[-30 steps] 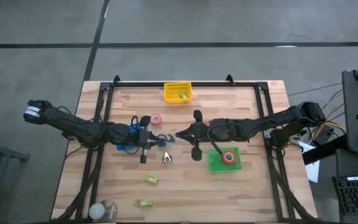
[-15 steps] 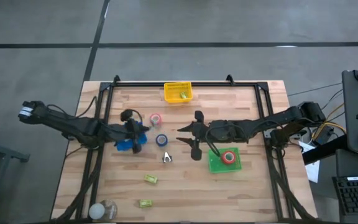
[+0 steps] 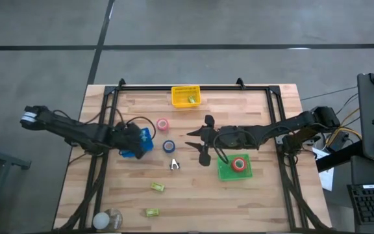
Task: Pick and place Stapler, Stapler remover, tape
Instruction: Put the blue staple remover into the blue bin
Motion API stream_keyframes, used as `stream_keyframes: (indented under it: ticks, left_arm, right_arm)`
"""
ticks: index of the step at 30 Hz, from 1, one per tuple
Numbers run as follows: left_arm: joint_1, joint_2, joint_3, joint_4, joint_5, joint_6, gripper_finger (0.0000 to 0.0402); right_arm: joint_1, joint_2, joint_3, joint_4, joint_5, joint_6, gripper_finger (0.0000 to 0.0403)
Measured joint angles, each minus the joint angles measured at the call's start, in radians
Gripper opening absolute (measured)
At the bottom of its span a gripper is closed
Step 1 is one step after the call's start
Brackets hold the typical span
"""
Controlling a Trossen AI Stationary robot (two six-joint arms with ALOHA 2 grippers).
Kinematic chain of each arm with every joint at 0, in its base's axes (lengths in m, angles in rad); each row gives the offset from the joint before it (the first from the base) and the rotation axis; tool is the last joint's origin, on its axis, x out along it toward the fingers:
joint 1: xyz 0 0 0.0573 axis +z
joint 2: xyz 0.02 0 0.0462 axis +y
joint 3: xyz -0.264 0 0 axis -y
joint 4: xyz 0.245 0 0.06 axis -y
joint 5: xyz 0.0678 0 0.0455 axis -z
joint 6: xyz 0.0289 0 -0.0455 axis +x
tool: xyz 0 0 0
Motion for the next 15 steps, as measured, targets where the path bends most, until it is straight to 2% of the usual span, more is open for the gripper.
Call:
stream_keyframes:
  ticks: [5,15]
  left_arm:
    - [0.004,0.029,0.000,-0.053,0.018,-0.113,0.0003]
    - [0.006,0.056,0.000,-0.023,0.028,-0.071,0.0021]
  right_arm:
    - [-0.001,0.000,-0.002,0.000,0.000,-0.002,0.0143]
    - [-0.001,0.000,-0.003,0.002,0.000,-0.002,0.0126]
